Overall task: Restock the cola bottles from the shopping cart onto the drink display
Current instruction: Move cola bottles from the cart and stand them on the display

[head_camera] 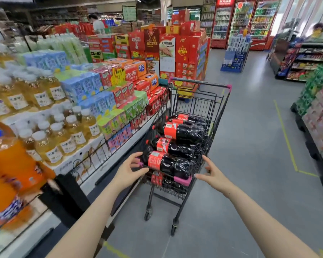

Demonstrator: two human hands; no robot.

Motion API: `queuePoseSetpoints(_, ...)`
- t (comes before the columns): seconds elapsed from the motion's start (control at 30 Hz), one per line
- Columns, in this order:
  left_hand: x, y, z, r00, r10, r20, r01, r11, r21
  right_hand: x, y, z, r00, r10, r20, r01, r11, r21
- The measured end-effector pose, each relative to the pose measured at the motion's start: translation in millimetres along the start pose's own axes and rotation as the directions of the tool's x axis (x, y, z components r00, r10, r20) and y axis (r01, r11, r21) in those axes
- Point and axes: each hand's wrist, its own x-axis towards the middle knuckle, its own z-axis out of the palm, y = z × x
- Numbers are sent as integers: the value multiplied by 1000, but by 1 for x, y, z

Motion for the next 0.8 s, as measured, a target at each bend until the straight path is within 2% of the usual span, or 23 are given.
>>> queuePoseSetpoints(0.17,95,-50,-5,999,-9,35,6,998,66,69,21,14,997,57,-60,-53,995,80)
queuePoseSetpoints(0.3,171,-97,-12,989,-37,146,23,995,94,114,39,35,975,156,-157,-124,973,194)
queuePoseSetpoints(0.43,239,-143,-13,962,-165,219,121,972,203,154,54,59,945,261,-197,-233,960,158)
queuePoseSetpoints(0.67,293,-186,5,888,-267,375,200,957,209,211,86,76,866,450,-219,-419,891,173)
queuePoseSetpoints(0.8,302,-195,18,891,-285,353,208,948,239,229,100,86,842,481,-245,-439,874,210)
